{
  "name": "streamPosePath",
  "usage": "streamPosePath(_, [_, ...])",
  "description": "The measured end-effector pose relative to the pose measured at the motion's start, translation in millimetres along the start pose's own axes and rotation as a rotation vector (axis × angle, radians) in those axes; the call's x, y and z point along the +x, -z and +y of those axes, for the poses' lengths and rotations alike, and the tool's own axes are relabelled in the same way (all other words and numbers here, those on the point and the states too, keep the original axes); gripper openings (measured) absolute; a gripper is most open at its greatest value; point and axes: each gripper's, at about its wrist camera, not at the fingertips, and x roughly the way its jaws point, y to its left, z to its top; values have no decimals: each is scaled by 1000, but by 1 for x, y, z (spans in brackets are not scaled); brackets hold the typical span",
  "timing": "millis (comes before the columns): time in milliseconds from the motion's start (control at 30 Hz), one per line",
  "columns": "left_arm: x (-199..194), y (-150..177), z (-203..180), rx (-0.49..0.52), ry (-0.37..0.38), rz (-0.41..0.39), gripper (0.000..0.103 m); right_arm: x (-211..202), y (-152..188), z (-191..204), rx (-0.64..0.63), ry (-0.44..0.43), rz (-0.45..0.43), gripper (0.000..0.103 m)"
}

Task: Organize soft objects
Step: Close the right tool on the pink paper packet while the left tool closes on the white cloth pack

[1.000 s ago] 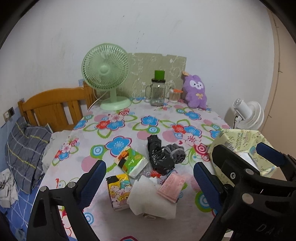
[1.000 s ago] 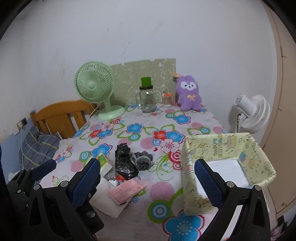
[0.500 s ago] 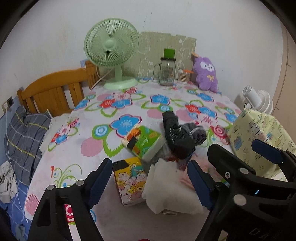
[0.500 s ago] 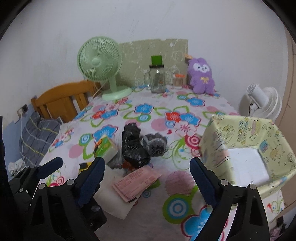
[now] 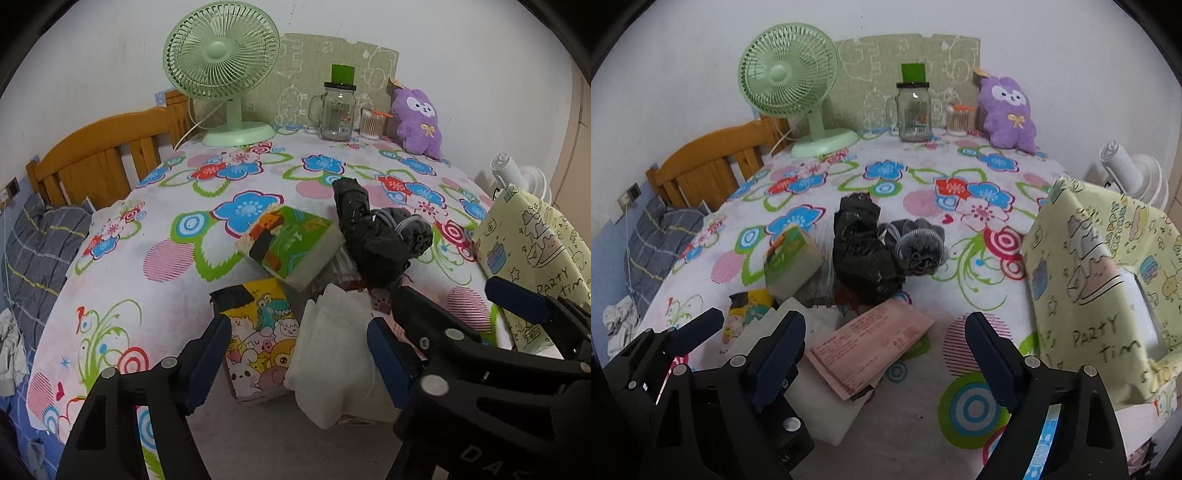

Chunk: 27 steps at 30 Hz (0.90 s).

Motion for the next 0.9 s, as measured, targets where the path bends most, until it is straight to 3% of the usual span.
streamPosePath(333, [4,4,-6,1,8,14,62,19,3,2,42,-19,54,84])
streamPosePath(600, [4,5,-10,11,13,14,51,31,3,-5,125,-79,131,70])
streamPosePath(900, [1,4,-17,37,10,22,27,31,2,-4,110,-87,163,47])
